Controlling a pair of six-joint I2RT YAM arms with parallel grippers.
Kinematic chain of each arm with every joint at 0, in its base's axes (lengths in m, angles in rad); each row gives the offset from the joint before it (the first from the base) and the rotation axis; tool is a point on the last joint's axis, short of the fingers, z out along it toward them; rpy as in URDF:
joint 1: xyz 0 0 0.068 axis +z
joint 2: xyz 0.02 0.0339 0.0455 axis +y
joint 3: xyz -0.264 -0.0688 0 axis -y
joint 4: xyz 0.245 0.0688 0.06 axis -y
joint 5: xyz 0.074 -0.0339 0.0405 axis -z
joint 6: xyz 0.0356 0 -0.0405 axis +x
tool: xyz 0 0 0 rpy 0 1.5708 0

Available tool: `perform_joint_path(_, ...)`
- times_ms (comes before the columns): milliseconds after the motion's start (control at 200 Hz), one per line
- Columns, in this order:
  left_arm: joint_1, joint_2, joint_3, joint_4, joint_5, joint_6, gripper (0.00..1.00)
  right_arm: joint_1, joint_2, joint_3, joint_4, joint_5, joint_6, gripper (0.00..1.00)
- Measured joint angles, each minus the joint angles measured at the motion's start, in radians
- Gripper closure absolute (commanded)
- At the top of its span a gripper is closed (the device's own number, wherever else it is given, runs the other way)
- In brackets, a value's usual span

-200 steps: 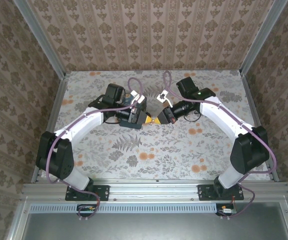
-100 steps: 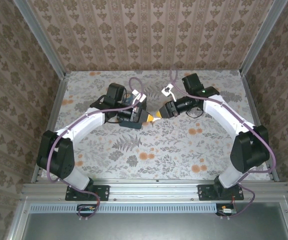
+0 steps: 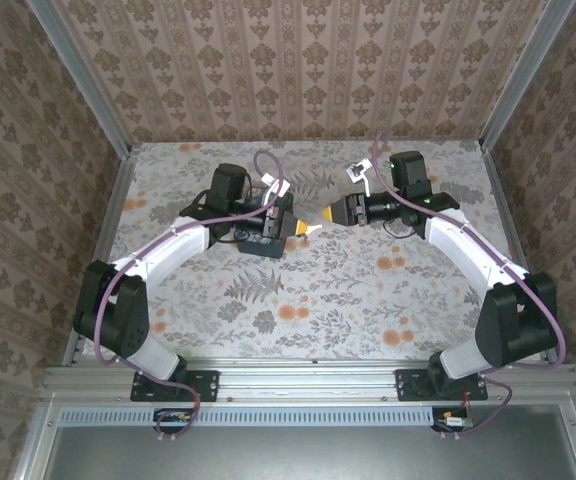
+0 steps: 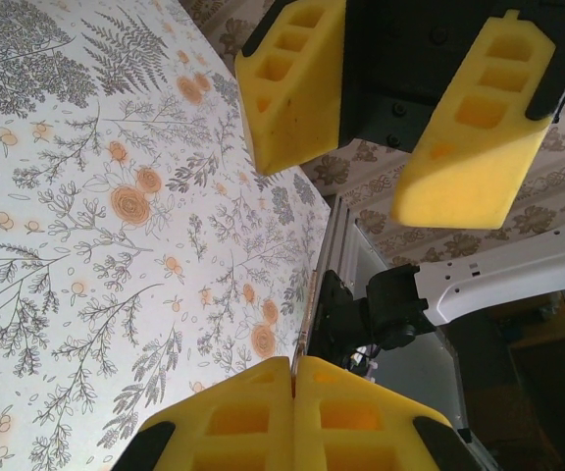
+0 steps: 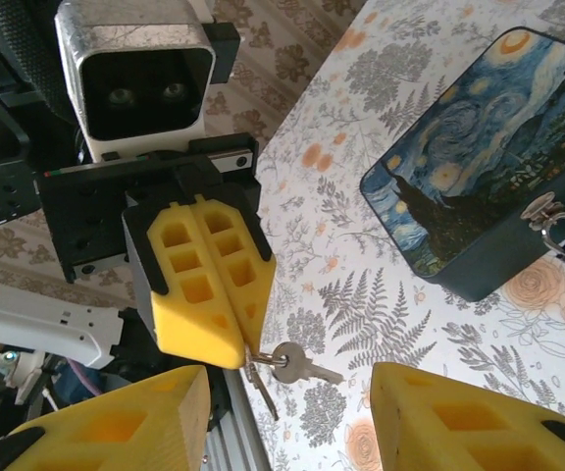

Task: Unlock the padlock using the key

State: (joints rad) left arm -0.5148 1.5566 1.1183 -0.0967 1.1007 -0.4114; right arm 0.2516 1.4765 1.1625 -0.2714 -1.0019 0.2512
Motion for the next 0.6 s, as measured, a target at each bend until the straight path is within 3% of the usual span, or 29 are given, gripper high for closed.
perform_joint_path(190, 0.000, 0.000, 0.001, -0.008, -0.013, 0.003, 1.00, 0.016, 0.010, -0.001, 0.000, -0.008, 0.011, 0.53)
perform_joint_path(290, -0.001, 0.000, 0.019, -0.072, -0.082, 0.036, 1.00, 0.019, 0.015, -0.002, 0.006, 0.018, 0.056, 0.50)
perform_joint_path(430, -0.011, -0.001, 0.069, -0.181, -0.289, 0.102, 1.00, 0.022, 0.015, -0.002, 0.042, 0.147, 0.213, 0.52)
perform_joint_path(600, -0.044, -0.008, 0.079, -0.237, -0.552, 0.163, 1.00, 0.080, 0.016, -0.056, 0.135, 0.369, 0.522, 0.53)
